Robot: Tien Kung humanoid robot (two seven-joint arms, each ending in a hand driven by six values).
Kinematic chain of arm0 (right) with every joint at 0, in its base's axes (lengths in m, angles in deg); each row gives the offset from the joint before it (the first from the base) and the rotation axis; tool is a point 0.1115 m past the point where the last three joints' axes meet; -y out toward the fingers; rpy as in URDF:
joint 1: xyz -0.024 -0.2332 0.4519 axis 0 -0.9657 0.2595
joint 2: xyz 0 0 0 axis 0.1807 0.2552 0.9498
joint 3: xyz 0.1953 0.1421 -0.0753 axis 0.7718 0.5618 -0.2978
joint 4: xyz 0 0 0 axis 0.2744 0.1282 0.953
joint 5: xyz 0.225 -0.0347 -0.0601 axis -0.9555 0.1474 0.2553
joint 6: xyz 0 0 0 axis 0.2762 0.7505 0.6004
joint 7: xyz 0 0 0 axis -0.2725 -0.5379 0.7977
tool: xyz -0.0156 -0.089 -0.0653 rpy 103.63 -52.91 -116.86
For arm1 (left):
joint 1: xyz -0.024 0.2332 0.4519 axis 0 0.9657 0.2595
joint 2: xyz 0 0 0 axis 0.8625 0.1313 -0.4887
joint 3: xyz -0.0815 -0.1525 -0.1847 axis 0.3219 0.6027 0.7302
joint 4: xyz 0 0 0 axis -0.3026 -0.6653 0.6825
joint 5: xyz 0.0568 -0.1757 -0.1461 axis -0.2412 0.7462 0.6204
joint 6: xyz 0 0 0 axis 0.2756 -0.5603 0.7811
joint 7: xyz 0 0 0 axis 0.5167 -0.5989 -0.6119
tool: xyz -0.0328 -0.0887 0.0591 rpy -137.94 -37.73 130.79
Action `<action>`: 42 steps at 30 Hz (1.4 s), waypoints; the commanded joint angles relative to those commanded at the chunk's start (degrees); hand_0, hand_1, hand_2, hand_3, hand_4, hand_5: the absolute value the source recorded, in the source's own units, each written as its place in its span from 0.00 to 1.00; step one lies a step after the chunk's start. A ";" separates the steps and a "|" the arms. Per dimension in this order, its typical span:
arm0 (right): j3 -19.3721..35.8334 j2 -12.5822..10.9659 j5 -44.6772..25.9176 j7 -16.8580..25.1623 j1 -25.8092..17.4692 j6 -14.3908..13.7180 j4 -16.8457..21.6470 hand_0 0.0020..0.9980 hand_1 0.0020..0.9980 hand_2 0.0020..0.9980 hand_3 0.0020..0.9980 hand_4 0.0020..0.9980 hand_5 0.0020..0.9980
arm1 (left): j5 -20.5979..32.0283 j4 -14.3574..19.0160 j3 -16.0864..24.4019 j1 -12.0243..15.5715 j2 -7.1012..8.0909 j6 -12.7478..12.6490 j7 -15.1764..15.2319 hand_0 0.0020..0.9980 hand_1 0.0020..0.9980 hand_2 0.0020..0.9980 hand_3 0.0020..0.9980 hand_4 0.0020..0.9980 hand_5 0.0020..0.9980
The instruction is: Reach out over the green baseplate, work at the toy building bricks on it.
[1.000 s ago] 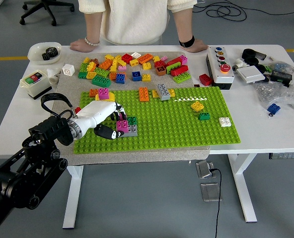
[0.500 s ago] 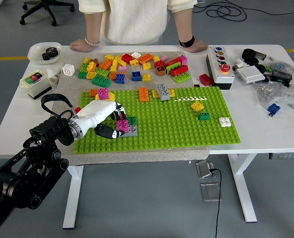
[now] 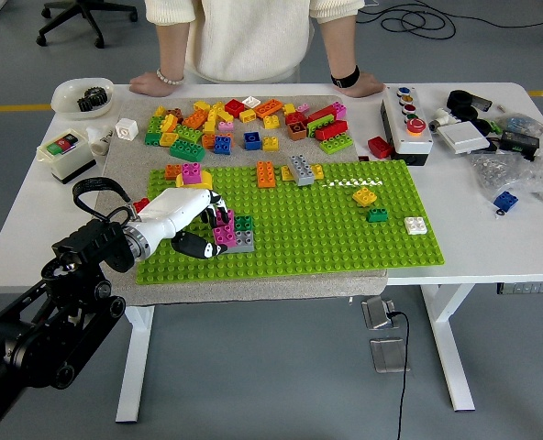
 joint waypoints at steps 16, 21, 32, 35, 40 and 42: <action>0.08 0.03 0.08 -0.02 -0.06 0.08 0.00 0.75 0.64 0.68 0.65 0.87 0.57 | 0.00 -0.29 0.42 0.01 0.06 -1.59 0.13 0.72 0.53 0.53 0.55 0.87 0.23; 0.02 0.01 -0.03 0.01 0.04 0.06 0.00 0.75 0.64 0.68 0.64 0.87 0.56 | 0.00 -0.58 0.45 -0.08 0.00 -2.20 0.13 0.72 0.53 0.53 0.55 0.87 0.23; 0.07 0.02 -0.19 -0.01 0.12 0.07 0.00 0.75 0.64 0.68 0.64 0.87 0.57 | 0.00 -1.76 0.29 -0.19 -0.35 -3.98 0.31 0.72 0.53 0.53 0.54 0.89 0.24; 0.11 0.01 -0.19 -0.02 0.11 0.09 0.00 0.75 0.64 0.68 0.64 0.87 0.57 | 0.00 -1.83 0.29 -0.23 -0.39 -4.20 0.33 0.72 0.53 0.53 0.54 0.89 0.24; 0.14 0.01 -0.21 -0.02 0.09 0.07 0.00 0.75 0.64 0.68 0.64 0.87 0.57 | 0.00 -2.08 0.37 -0.21 -0.41 -4.66 0.37 0.72 0.53 0.53 0.54 0.90 0.24; 0.11 0.02 -0.22 -0.02 0.06 0.07 0.00 0.75 0.64 0.68 0.64 0.87 0.56 | 0.00 -2.10 0.43 -0.15 -0.41 -4.89 0.37 0.72 0.53 0.53 0.54 0.90 0.24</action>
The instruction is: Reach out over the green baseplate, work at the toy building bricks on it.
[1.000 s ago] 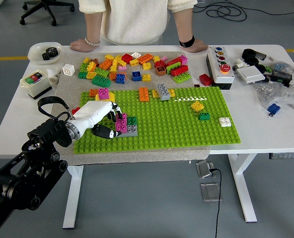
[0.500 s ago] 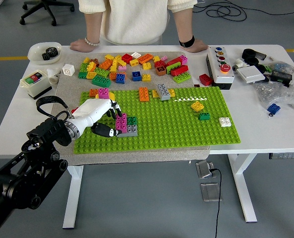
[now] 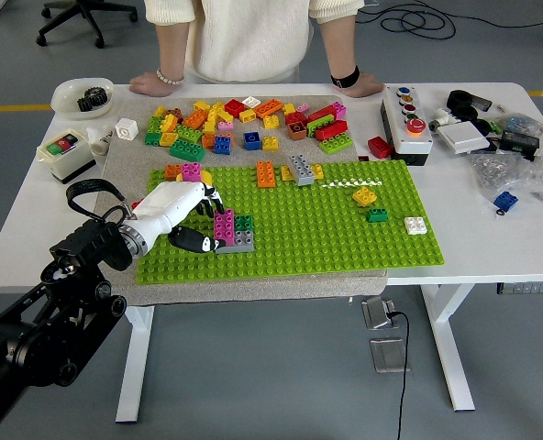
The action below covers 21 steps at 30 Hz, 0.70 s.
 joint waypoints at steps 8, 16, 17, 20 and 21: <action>-0.11 0.04 -0.13 0.00 0.05 -0.04 0.00 0.75 0.64 0.68 0.64 0.87 0.56 | 0.00 -1.02 0.06 -0.07 0.02 -0.99 0.18 0.72 0.53 0.53 0.54 0.90 0.24; -0.12 0.03 -0.02 -0.04 -0.06 -0.05 0.00 0.75 0.64 0.68 0.64 0.87 0.56 | 0.00 -0.07 -0.09 0.14 0.20 -0.05 0.23 0.72 0.53 0.53 0.54 0.91 0.24; -0.15 0.03 -0.02 -0.03 -0.04 -0.07 0.00 0.75 0.64 0.68 0.64 0.87 0.56 | 0.00 0.16 -0.07 0.19 0.25 0.15 0.24 0.72 0.53 0.53 0.54 0.91 0.24; -0.17 0.05 -0.02 -0.04 -0.05 -0.08 0.00 0.75 0.64 0.68 0.64 0.87 0.56 | 0.00 0.53 -0.07 0.29 0.33 0.35 0.24 0.73 0.53 0.53 0.54 0.91 0.24; -0.19 0.06 -0.02 -0.03 -0.09 -0.09 0.00 0.75 0.64 0.68 0.64 0.87 0.56 | 0.00 0.80 -0.04 0.37 0.36 0.42 0.24 0.73 0.53 0.53 0.54 0.91 0.24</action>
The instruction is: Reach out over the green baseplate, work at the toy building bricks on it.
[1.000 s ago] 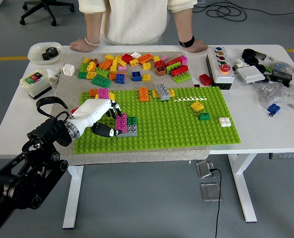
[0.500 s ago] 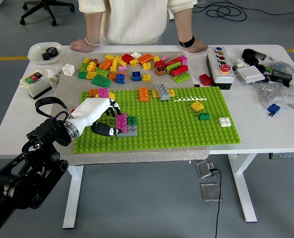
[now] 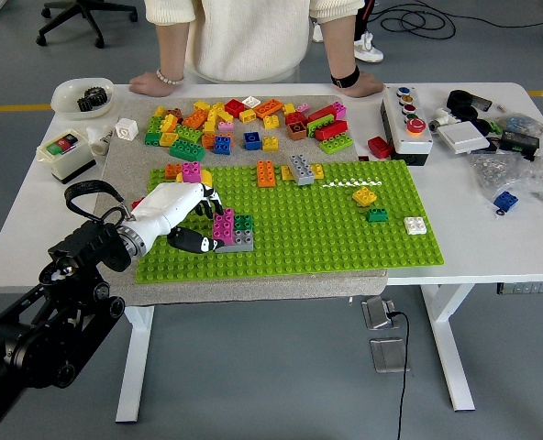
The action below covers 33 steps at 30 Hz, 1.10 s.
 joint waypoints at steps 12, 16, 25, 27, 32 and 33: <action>0.03 0.04 0.11 -0.02 -0.14 -0.03 0.00 0.75 0.64 0.68 0.64 0.87 0.56 | 0.00 1.50 0.57 0.16 0.90 0.31 0.26 0.73 0.53 0.52 0.54 0.91 0.25; 0.07 0.02 0.08 -0.02 -0.15 -0.04 0.00 0.75 0.64 0.68 0.64 0.87 0.56 | 0.00 2.38 0.86 0.30 1.35 1.15 0.40 0.73 0.53 0.53 0.54 0.91 0.25; 0.08 0.02 0.02 -0.02 -0.06 -0.07 0.00 0.75 0.64 0.68 0.64 0.87 0.56 | 0.00 0.49 1.12 -0.15 2.47 -0.06 0.82 0.73 0.53 0.52 0.54 0.90 0.24; 0.12 -0.01 0.00 -0.02 -0.06 -0.08 0.00 0.75 0.64 0.68 0.64 0.87 0.56 | 0.00 -0.31 1.19 -0.47 2.71 -0.78 0.98 0.73 0.53 0.53 0.54 0.90 0.23; 0.16 -0.04 0.02 -0.03 -0.01 -0.06 0.00 0.75 0.64 0.68 0.64 0.87 0.56 | 0.00 -2.01 1.00 -1.35 3.24 -2.33 1.44 0.73 0.53 0.53 0.54 0.90 0.23; 0.18 -0.04 0.04 -0.04 0.00 -0.05 0.00 0.75 0.64 0.68 0.64 0.87 0.56 | 0.00 -2.25 1.00 -1.47 3.28 -2.45 1.50 0.73 0.53 0.53 0.54 0.90 0.23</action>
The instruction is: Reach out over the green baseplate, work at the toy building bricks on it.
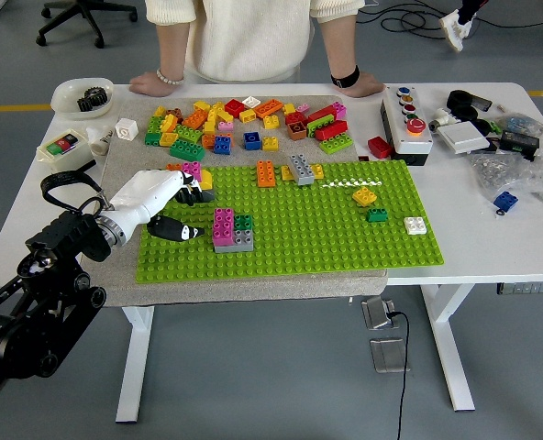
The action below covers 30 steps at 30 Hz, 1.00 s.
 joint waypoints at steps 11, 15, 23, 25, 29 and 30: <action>0.09 -0.05 -0.09 0.03 0.16 0.00 0.00 0.75 0.64 0.68 0.64 0.87 0.56 | 0.00 -0.76 -0.74 0.08 -0.78 0.12 0.26 0.74 0.53 0.53 0.54 0.90 0.23; 0.11 -0.04 -0.09 0.02 0.17 0.00 0.00 0.75 0.64 0.68 0.64 0.87 0.56 | 0.00 -0.49 -0.64 0.30 -1.13 0.43 0.19 0.74 0.54 0.53 0.54 0.91 0.23; 0.09 -0.04 -0.13 0.04 0.16 -0.04 0.00 0.75 0.64 0.68 0.64 0.87 0.56 | 0.00 -0.35 -0.42 0.29 -1.76 0.62 0.13 0.74 0.54 0.53 0.54 0.91 0.23; 0.09 -0.05 -0.13 0.03 0.16 -0.05 0.00 0.75 0.64 0.68 0.64 0.87 0.56 | 0.00 -0.41 -0.39 0.21 -1.87 0.64 0.12 0.74 0.54 0.53 0.54 0.92 0.22; 0.13 -0.06 -0.13 0.01 0.15 -0.03 0.00 0.75 0.64 0.68 0.64 0.87 0.56 | 0.00 -0.40 -0.36 0.05 -2.02 0.73 0.09 0.74 0.54 0.53 0.54 0.92 0.22; 0.14 -0.06 -0.14 0.00 0.16 -0.03 0.00 0.75 0.64 0.68 0.64 0.87 0.56 | 0.00 -0.37 -0.33 -0.05 -2.09 0.80 0.08 0.74 0.54 0.53 0.54 0.92 0.22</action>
